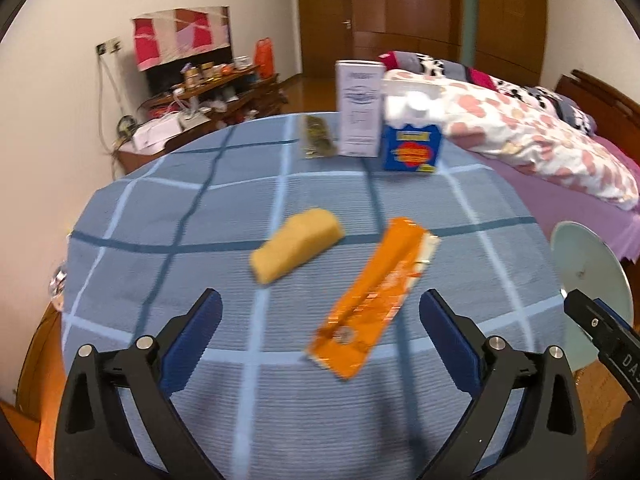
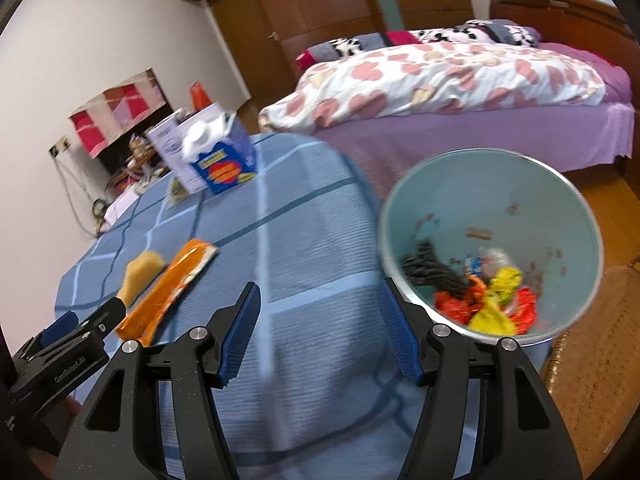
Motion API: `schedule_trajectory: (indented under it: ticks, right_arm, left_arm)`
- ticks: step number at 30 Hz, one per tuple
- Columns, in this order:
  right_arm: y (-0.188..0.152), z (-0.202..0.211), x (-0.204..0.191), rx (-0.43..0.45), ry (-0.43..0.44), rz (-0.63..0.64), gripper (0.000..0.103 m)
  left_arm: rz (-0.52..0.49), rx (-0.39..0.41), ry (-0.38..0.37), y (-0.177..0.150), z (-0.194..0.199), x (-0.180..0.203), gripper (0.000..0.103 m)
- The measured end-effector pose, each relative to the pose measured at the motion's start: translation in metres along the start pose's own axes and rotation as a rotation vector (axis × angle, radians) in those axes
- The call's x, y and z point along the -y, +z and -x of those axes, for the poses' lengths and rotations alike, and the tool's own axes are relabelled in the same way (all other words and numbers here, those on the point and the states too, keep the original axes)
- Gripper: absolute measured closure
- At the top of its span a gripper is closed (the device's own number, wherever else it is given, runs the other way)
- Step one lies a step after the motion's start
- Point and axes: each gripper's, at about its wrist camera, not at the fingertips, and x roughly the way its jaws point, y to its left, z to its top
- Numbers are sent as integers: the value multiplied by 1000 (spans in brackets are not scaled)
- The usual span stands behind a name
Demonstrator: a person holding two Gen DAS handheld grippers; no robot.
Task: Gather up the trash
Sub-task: 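Move both open tools back over the orange wrapper and yellow sponge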
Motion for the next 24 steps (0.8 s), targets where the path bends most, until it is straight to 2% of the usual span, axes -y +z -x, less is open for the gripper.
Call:
schedule_trajectory:
  ticks: [7,13,16,24]
  right_arm:
    - [-3,-15,-37,-48,50,40,42]
    - [-8,-34,-69,-99,85,70,43]
    - [-10,-46,-84,-128,101,74,43]
    - [-12,-78,-121,-194,126,44,43]
  left_arm:
    - [40,-5,52,-3,0,-41,6]
    - [113,-9,113,-5,-4,-90,6]
    - [126,-6,141,-5,-5,-105,6]
    - [109,-2,147,-4,-8,-120,7]
